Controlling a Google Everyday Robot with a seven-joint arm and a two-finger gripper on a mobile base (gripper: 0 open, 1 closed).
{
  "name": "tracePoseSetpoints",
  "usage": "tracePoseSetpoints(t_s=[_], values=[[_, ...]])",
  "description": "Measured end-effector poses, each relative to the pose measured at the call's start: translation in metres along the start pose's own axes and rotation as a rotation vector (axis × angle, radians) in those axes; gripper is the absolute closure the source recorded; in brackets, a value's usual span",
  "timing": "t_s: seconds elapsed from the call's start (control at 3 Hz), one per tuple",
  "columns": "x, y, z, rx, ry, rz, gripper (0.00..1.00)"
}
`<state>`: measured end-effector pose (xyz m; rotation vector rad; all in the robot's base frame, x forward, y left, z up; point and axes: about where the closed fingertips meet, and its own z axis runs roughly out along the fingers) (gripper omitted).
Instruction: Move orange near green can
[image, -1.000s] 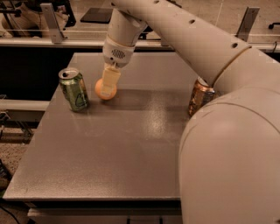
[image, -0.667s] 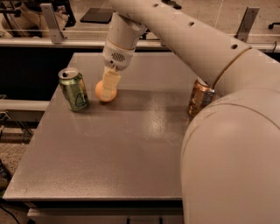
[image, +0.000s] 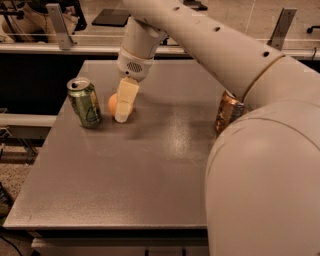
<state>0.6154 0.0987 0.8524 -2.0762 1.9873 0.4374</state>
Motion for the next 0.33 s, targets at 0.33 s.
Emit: tracePoseSetpoints(t_s=[0.33], values=[[0.0, 0.0, 0.0, 0.0, 0.0, 0.0, 0.0]])
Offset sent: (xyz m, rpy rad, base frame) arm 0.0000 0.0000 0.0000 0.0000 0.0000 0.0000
